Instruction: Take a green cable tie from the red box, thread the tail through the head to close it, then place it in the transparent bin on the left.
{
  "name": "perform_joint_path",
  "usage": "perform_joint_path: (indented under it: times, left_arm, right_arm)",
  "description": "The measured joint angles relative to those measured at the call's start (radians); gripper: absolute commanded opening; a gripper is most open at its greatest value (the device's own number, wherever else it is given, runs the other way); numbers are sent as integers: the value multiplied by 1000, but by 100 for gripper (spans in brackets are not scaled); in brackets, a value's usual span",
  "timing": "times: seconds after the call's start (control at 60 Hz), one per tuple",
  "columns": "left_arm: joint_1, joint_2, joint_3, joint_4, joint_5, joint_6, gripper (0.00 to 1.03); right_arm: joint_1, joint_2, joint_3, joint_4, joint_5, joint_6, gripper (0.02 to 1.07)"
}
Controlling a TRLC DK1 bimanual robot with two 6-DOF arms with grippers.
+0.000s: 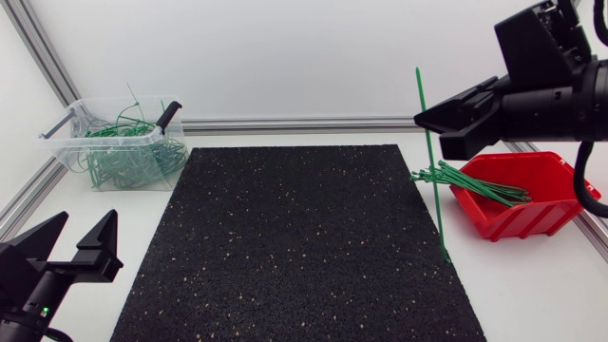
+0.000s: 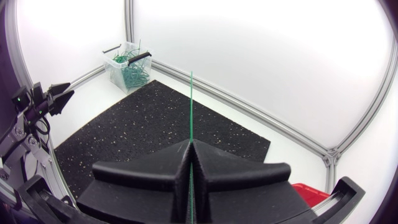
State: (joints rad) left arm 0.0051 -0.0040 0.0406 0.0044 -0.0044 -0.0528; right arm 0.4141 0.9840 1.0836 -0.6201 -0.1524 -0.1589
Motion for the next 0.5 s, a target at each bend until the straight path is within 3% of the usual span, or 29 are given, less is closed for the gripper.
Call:
perform_joint_path:
  times: [0.217, 0.35, 0.5]
  left_arm:
    - [0, 0, 0, 0, 0, 0, 99]
    - [0, 0, 0, 0, 0, 0, 99]
    - [0, 0, 0, 0, 0, 0, 99]
  right_arm:
    - [80, 39, -26, 96, 2, 222, 8]
    - [135, 69, -39, 174, 99, 352, 8]
    - [195, 152, -39, 229, 142, 454, 8]
